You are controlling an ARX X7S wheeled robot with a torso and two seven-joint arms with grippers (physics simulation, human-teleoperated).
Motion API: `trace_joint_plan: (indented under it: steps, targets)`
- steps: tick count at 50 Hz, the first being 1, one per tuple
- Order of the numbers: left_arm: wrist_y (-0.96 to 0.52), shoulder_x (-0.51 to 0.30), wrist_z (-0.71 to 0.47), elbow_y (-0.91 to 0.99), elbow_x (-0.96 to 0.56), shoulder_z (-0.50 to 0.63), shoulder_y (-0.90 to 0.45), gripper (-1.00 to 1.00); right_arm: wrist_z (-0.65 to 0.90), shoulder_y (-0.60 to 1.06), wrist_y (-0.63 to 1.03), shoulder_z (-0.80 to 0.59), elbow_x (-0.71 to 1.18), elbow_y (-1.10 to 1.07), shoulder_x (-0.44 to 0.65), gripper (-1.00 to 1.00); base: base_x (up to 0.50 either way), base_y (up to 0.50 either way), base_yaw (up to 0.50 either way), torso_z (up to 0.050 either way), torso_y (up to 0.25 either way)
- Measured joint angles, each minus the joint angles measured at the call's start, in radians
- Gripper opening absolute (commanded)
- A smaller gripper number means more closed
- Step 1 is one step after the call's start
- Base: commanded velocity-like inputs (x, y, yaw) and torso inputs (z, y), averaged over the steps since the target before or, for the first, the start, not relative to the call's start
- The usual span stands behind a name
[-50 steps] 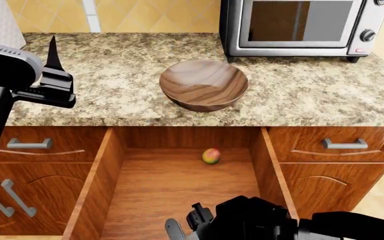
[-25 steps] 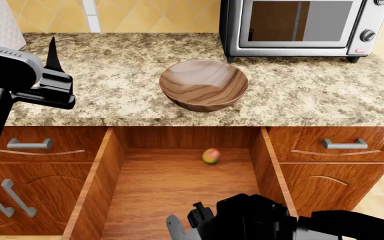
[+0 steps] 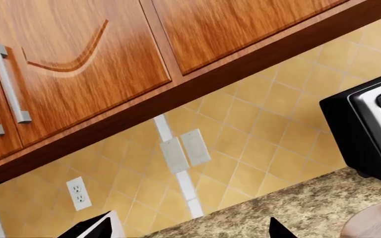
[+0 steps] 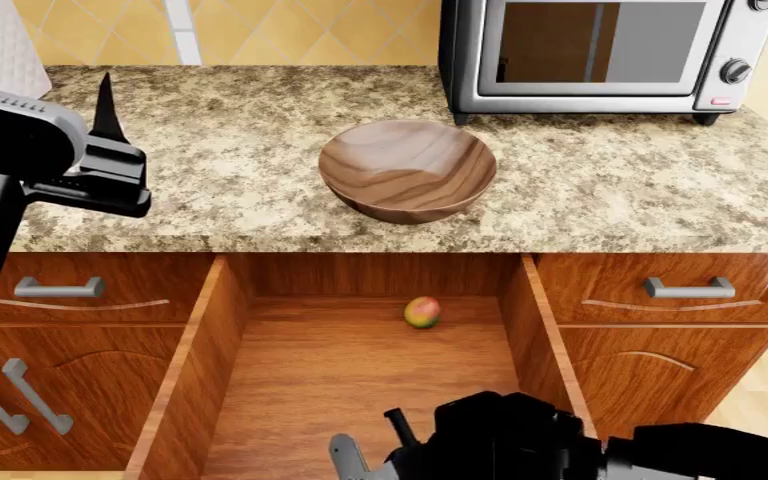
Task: Place the bar in the bowl and close the drawer.
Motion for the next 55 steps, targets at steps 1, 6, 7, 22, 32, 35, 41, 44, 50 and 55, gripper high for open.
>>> trace_joint_plan:
  steps: [1,6,7,22,32,35,41,44,50,55]
  targets:
    - [0.001,0.000,0.000,0.000,0.000,0.000,0.001,1.00,0.000,0.003,0.006,0.003,0.002,-0.011,0.004,-1.00,0.00,0.00,0.00,0.000,0.000]
    - [0.005,0.000,-0.002,-0.001,-0.001,-0.002,0.005,1.00,0.000,0.026,0.038,0.022,0.012,-0.073,0.027,-1.00,0.00,0.00,0.00,0.000,0.000]
    - [0.005,-0.001,-0.002,-0.001,-0.001,-0.002,0.006,1.00,0.000,0.032,0.045,0.027,0.014,-0.086,0.032,-1.00,0.00,0.00,0.00,0.000,0.000]
    - [0.004,-0.002,-0.006,0.005,-0.005,-0.008,0.011,1.00,0.015,0.126,0.137,0.135,0.061,-0.256,0.110,-1.00,0.00,0.00,0.00,0.000,0.000]
    - [-0.009,-0.003,-0.007,0.014,-0.011,-0.012,0.003,1.00,0.039,0.175,0.103,0.258,0.111,-0.223,0.114,-1.00,0.00,0.00,0.00,0.000,0.000]
    - [-0.014,-0.004,-0.007,0.016,-0.013,-0.012,-0.002,1.00,0.051,0.183,0.062,0.299,0.124,-0.174,0.098,-1.00,0.00,0.00,0.00,0.000,0.000]
    - [-0.026,-0.007,-0.008,0.020,-0.017,-0.010,-0.013,1.00,0.074,0.198,-0.033,0.378,0.149,-0.040,0.042,-1.00,0.00,0.00,0.00,0.000,0.000]
    - [-0.032,-0.008,-0.009,0.022,-0.019,-0.009,-0.018,1.00,0.086,0.206,-0.079,0.417,0.164,0.036,0.006,-1.00,0.00,0.00,0.00,0.000,0.000]
    - [-0.042,-0.009,-0.011,0.027,-0.022,-0.006,-0.025,1.00,0.116,0.222,-0.169,0.501,0.201,0.196,-0.078,-1.00,0.00,0.00,0.00,0.000,0.000]
    - [-0.046,-0.010,-0.013,0.030,-0.024,-0.006,-0.026,1.00,0.152,0.243,-0.231,0.568,0.229,0.326,-0.151,-1.00,0.00,0.00,0.00,0.000,0.000]
